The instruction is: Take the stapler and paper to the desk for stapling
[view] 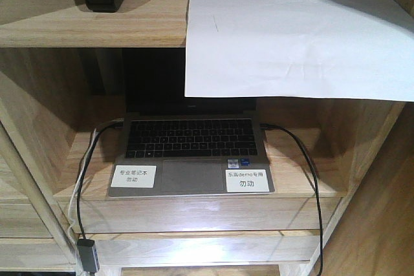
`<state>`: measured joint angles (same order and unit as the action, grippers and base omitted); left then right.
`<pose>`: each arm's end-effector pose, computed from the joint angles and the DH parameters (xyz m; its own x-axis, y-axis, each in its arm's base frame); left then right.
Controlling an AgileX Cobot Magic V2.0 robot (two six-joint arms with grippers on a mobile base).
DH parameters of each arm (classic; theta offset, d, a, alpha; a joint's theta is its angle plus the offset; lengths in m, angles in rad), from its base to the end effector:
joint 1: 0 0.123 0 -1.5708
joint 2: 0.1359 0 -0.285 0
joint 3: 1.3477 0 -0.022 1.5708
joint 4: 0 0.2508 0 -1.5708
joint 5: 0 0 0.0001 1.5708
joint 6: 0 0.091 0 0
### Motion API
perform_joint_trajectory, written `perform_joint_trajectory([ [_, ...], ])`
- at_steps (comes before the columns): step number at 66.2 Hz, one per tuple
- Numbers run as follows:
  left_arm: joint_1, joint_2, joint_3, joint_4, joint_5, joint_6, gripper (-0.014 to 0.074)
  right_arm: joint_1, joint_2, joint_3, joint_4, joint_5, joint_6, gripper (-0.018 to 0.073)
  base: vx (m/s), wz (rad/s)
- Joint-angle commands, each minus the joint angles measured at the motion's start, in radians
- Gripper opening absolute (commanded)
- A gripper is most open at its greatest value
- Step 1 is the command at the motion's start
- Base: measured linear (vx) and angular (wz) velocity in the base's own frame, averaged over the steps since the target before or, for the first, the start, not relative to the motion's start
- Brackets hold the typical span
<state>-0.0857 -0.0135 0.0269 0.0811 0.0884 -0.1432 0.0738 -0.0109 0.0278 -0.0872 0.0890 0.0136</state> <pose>0.0565 -0.0042 0.1968 -0.0191 -0.0610 -0.9980 0.0774 0.9951 -0.0623 0.0567 0.0035 0.1963 -0.0134 -0.0744 -0.9971 -0.0672 0.9950 -0.0733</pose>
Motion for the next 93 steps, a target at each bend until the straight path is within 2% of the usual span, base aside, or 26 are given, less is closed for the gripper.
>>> perform_joint_trajectory([
  [1,-0.006,-0.014,0.028,-0.01,-0.072,-0.002,-0.0007,-0.002,-0.014,0.002,-0.01,-0.079,-0.005,-0.0009,0.0,0.0],
  [45,-0.006,-0.014,0.028,-0.01,-0.081,-0.002,-0.0007,-0.002,-0.014,0.003,-0.01,-0.079,-0.005,-0.0009,0.0,0.0],
  [51,-0.006,-0.014,0.028,-0.008,-0.159,-0.002,-0.0007,-0.002,-0.014,0.003,-0.01,-0.079,-0.005,-0.0009,0.0,0.0],
  [61,-0.006,-0.014,0.008,0.0,-0.367,-0.013,-0.0007,-0.002,-0.014,0.003,-0.01,-0.079,-0.005,-0.0009,0.0,0.0],
  [66,-0.006,-0.014,-0.02,0.0,-0.406,-0.012,-0.0007,-0.002,-0.014,0.003,-0.01,-0.079,-0.005,-0.0009,0.0,0.0],
  [76,-0.006,-0.011,-0.123,0.0,-0.364,-0.01,-0.0007,-0.002,-0.014,0.003,-0.01,-0.079,-0.005,-0.0009,0.0,0.0],
  [93,-0.006,0.083,-0.404,0.0,-0.094,-0.01,-0.0007,-0.002,-0.014,0.003,-0.01,-0.079,-0.005,-0.0009,0.0,0.0],
])
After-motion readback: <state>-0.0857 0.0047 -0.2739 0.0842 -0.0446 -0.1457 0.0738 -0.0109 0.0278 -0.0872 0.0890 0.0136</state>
